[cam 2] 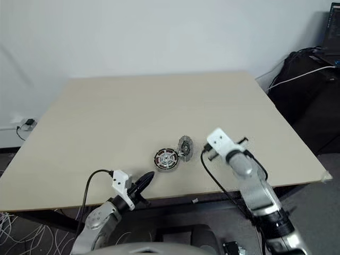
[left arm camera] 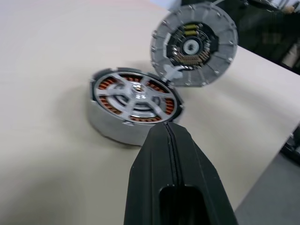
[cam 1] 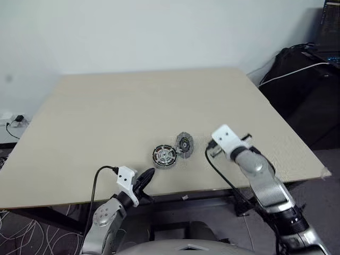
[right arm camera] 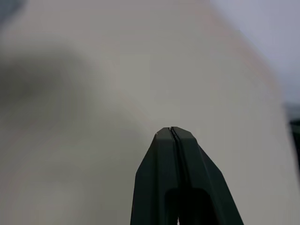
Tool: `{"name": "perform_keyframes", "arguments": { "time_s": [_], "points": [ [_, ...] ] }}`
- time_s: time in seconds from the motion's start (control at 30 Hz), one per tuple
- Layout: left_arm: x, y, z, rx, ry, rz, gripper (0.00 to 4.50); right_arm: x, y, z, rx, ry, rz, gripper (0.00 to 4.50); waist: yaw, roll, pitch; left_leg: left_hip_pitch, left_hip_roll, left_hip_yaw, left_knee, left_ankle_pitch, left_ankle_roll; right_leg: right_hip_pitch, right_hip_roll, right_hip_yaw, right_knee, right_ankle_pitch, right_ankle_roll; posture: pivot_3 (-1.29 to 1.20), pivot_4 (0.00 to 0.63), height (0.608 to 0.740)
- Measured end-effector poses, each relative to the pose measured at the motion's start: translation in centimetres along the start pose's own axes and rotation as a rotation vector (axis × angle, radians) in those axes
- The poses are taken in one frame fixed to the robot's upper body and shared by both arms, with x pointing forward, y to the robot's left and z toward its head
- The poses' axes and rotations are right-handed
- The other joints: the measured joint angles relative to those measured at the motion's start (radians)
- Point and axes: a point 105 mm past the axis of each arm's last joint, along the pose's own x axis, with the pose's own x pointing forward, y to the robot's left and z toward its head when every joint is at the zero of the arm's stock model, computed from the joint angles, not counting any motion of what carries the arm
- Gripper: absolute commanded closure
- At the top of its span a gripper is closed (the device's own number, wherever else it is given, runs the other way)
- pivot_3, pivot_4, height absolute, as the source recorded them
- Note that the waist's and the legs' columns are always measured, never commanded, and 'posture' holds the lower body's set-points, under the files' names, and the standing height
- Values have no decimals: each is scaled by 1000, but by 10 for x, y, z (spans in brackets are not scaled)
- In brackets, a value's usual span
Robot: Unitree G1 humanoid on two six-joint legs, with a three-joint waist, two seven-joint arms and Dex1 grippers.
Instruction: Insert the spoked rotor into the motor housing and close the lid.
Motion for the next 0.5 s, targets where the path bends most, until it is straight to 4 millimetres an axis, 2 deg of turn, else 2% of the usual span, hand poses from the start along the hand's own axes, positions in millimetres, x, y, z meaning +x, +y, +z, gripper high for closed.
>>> {"name": "perform_keyframes", "arguments": {
  "time_s": [0.07,0.13,0.5],
  "points": [
    [1,0,2,4,-3,-6,4500,0,14,-4,7,17,33,4477,-3,-1,1,1,1,0,0,0,0,0,1,0,1,0,0,0,0,740],
    [2,0,2,5,-2,-9,4500,3,25,2,32,-1,40,4477,-3,-1,1,1,1,0,1,0,0,0,1,-1,1,0,0,0,0,740],
    [-1,2,-1,1,19,-6,4500,23,55,59,83,-169,47,4477,3,-3,2,1,0,-1,1,0,0,-2,0,-2,-1,1,1,0,0,740]
  ]
}}
